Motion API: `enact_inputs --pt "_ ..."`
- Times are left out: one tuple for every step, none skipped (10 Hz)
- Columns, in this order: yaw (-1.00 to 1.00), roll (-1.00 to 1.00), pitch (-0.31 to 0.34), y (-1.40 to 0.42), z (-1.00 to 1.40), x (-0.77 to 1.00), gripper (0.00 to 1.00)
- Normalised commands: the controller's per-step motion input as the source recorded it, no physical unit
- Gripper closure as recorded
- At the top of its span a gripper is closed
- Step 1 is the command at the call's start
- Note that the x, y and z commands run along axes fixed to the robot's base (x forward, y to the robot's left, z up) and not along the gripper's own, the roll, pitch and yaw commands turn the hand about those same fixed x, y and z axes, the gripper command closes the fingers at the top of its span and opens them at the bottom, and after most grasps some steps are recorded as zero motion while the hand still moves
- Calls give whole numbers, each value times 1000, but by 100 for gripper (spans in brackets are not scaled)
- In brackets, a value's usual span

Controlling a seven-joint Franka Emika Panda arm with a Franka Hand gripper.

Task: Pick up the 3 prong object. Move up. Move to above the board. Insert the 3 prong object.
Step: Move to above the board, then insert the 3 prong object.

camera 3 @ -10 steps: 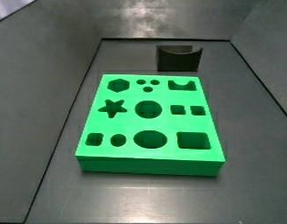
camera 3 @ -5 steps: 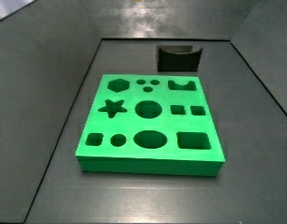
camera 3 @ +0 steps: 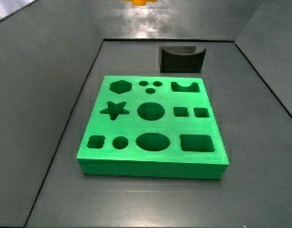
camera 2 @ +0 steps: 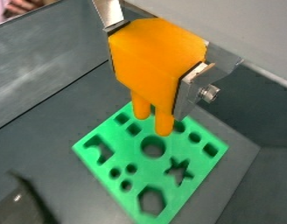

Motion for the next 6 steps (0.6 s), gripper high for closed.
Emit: enact_inputs --pt "-39 -16 146 -391 78 131 100" --pt "-12 -11 108 -199 50 75 100" --pt "0 0 7 0 -17 9 100" --pt "-37 0 20 91 -60 34 100" --pt "-174 0 7 220 -134 0 100" --pt "-377 7 0 354 -249 0 100"
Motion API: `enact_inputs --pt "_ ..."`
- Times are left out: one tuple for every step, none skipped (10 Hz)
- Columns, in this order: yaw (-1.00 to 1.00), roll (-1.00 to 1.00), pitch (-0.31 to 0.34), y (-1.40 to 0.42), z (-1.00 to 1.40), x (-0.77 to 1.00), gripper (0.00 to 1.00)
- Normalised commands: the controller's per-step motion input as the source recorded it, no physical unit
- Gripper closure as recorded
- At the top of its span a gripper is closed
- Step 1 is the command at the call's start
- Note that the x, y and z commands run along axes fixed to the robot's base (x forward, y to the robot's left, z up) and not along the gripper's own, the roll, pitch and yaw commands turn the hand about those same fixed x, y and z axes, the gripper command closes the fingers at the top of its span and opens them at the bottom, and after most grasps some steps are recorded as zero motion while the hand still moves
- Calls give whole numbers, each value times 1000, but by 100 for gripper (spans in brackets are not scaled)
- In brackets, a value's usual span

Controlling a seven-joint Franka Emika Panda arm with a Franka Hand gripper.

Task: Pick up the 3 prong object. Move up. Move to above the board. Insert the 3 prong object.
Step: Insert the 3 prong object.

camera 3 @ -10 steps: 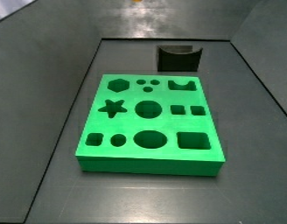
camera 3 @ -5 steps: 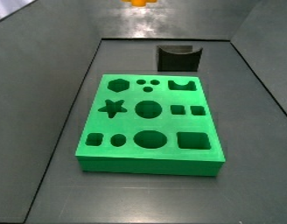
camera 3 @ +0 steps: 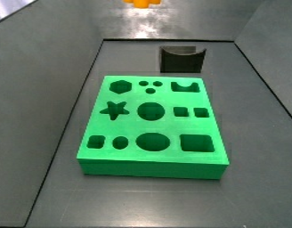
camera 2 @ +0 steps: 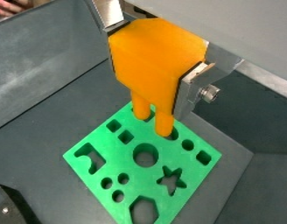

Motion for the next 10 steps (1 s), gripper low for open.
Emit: enact_inputs --pt "-509 9 3 457 -326 0 100" --pt "-494 4 19 491 -354 0 100" --pt "-486 1 26 503 -371 0 100" --pt "-517 4 30 474 -380 0 100" --pt "-583 11 33 411 -380 0 100" --pt "-620 14 37 374 -383 0 100" --pt "-631 13 33 360 -371 0 100" --pt "-614 10 26 366 -326 0 100" --pt "-149 0 16 54 -20 3 100" --pt "0 0 4 0 0 0 100"
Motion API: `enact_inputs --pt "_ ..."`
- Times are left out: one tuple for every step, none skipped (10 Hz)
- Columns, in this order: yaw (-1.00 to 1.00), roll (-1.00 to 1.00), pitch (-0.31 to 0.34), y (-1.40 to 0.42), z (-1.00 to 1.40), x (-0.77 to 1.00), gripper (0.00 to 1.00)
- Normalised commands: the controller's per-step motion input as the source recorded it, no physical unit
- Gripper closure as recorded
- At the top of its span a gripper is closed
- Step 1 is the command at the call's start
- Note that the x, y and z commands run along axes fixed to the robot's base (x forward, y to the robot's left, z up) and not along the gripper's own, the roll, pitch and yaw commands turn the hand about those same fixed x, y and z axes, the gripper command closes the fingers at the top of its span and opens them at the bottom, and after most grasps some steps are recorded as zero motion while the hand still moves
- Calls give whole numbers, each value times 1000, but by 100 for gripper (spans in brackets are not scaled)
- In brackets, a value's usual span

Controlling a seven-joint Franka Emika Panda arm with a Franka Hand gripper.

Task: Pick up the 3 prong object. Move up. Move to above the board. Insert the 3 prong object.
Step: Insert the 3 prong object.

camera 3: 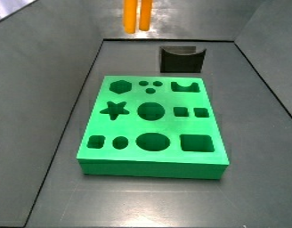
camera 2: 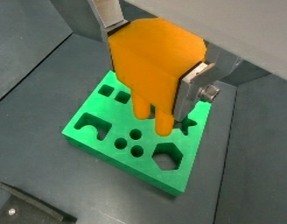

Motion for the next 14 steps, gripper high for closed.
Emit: enact_inputs --pt "0 0 4 0 0 0 100" --pt "0 0 0 0 -23 20 100" --pt "-17 13 0 0 -74 43 100" --pt "-237 57 0 0 -149 140 100" --pt "-660 64 0 0 -214 163 100" --pt "-906 46 0 11 -226 111 100" --pt "-1000 27 -10 0 -223 20 100" --pt "-1000 23 -16 0 -226 0 100" --pt "-1000 23 -16 0 -237 0 100" --pt "-1000 23 -16 0 -234 0 100" --pt "-1000 21 -17 0 -234 0 100" --pt "-1000 21 -19 0 -229 0 100" --pt "-1000 0 -49 0 -203 0 100" --pt "-1000 0 -44 0 -214 0 100"
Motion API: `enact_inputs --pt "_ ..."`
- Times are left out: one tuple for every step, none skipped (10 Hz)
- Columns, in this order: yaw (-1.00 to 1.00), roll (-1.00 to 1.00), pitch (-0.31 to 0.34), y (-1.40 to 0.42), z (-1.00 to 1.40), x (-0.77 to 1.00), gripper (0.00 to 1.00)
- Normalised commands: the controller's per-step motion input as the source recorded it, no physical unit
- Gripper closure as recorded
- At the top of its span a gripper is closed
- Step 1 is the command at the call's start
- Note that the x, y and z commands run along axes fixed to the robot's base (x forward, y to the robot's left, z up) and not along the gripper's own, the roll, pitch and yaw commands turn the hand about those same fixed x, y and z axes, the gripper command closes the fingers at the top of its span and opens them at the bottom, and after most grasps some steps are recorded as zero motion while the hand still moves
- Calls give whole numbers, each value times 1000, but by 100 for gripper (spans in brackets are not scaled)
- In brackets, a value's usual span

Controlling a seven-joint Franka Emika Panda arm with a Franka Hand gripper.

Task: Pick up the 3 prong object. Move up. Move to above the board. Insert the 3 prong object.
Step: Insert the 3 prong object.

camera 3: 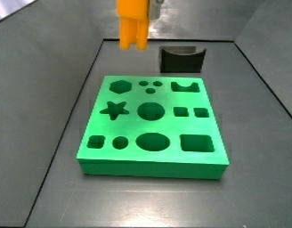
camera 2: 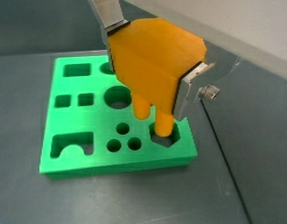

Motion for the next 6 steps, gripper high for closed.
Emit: enact_inputs --pt "-1000 0 -43 0 -197 0 100" --pt "-1000 0 -43 0 -200 0 100" --pt "-1000 0 -44 0 -197 0 100" --pt "-1000 0 -47 0 -200 0 100" --pt "-1000 0 -46 0 -197 0 100" --pt "-1000 0 -47 0 -194 0 100"
